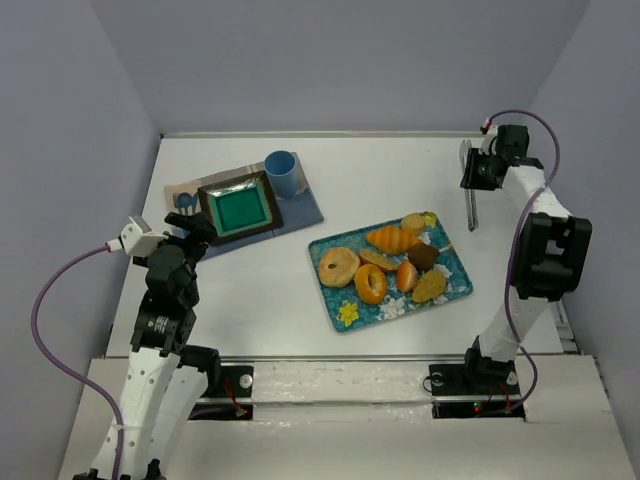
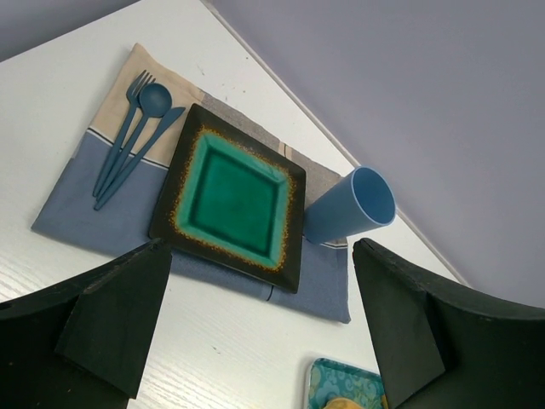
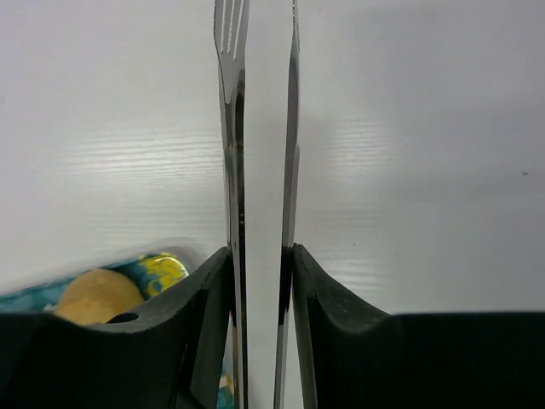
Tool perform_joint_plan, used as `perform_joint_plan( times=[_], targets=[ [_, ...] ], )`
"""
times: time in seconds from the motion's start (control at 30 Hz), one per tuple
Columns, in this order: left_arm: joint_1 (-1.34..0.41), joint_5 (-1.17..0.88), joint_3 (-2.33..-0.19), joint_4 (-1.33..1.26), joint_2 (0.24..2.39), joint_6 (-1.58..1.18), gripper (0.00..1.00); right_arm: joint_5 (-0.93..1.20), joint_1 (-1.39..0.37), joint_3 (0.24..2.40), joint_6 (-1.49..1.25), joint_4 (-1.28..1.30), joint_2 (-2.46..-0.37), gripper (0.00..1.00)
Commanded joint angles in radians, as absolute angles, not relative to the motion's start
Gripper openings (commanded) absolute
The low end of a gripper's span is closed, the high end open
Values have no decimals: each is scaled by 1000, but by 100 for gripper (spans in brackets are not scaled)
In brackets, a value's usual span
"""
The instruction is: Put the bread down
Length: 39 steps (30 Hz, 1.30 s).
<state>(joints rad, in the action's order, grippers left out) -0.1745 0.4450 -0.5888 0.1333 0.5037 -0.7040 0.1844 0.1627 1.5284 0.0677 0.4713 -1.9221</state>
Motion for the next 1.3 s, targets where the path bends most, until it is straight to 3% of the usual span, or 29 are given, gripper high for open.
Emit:
perform_joint_plan(
  times=[0.0, 0.23, 0.5, 0.7, 0.97, 1.1, 1.27],
  targets=[
    [-176, 456, -580, 104, 503, -707, 99, 232, 166, 1510, 3, 523, -1724, 40],
    [-175, 431, -574, 84, 512, -704, 99, 357, 157, 1282, -127, 577, -1470, 43],
    [-176, 393, -571, 64, 529, -696, 99, 226, -125, 1121, -201, 678, -1160, 46],
    [-176, 364, -566, 48, 529, -693, 99, 299, -310, 1025, -248, 797, -1005, 46],
    [-176, 347, -566, 41, 540, -690, 99, 295, -596, 1046, -339, 998, -1060, 48],
    [-176, 345, -568, 38, 548, -687, 99, 112, -787, 1130, -422, 1152, -1133, 52],
    [-176, 342, -568, 34, 557, -689, 99, 12, -814, 1181, -463, 1233, -1183, 53]
  ],
)
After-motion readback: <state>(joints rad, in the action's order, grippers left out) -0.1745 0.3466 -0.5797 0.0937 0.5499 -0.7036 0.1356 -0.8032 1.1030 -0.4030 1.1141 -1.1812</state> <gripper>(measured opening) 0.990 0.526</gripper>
